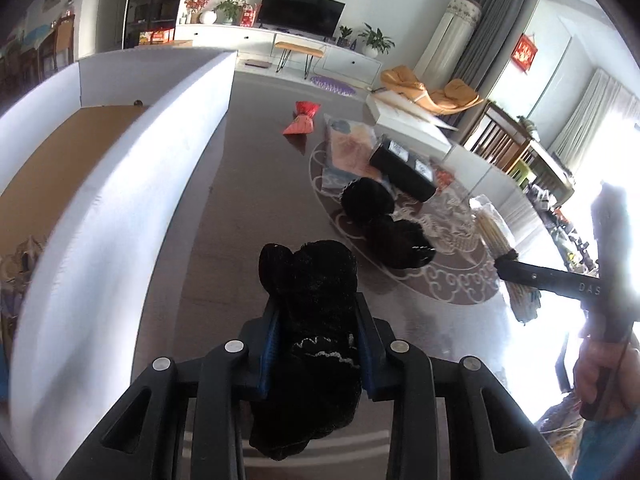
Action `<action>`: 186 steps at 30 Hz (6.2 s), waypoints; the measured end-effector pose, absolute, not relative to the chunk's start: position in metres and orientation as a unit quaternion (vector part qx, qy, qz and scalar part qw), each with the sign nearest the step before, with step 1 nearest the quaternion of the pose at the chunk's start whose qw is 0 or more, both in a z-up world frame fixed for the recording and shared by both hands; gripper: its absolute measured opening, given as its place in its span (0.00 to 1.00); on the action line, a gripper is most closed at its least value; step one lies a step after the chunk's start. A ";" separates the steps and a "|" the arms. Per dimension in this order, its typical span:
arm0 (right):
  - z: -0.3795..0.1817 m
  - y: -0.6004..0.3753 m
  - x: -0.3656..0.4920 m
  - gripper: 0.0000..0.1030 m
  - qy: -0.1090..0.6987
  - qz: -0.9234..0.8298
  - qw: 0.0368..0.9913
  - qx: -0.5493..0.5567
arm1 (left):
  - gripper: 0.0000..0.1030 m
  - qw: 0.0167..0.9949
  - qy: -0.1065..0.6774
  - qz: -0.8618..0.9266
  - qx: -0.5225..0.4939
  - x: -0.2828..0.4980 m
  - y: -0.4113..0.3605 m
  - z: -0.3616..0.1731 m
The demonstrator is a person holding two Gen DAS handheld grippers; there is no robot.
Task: Organize objects
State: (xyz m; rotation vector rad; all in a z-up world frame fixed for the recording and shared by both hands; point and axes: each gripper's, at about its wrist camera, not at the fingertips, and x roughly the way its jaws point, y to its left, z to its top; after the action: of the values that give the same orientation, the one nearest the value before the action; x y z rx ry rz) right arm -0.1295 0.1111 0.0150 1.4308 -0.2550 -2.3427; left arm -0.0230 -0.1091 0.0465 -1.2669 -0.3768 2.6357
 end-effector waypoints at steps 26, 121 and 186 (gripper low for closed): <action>0.067 -0.108 -0.074 0.98 -0.006 -0.877 0.323 0.356 | 0.70 -0.171 -0.168 0.892 -0.382 0.066 -0.295 0.087; -0.050 0.138 -0.120 1.00 0.012 -0.889 0.015 0.458 | 1.00 0.025 0.013 0.889 -0.457 -0.096 -0.024 -0.017; -0.050 0.138 -0.120 1.00 0.012 -0.889 0.015 0.458 | 0.43 0.065 0.054 0.899 -0.430 -0.111 -0.021 -0.009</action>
State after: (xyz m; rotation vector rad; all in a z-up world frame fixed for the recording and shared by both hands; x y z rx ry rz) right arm -0.1199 0.1383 -0.0500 1.4262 0.0379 -2.7652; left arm -0.1106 -0.0212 -0.0093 -1.2974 0.1640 2.7120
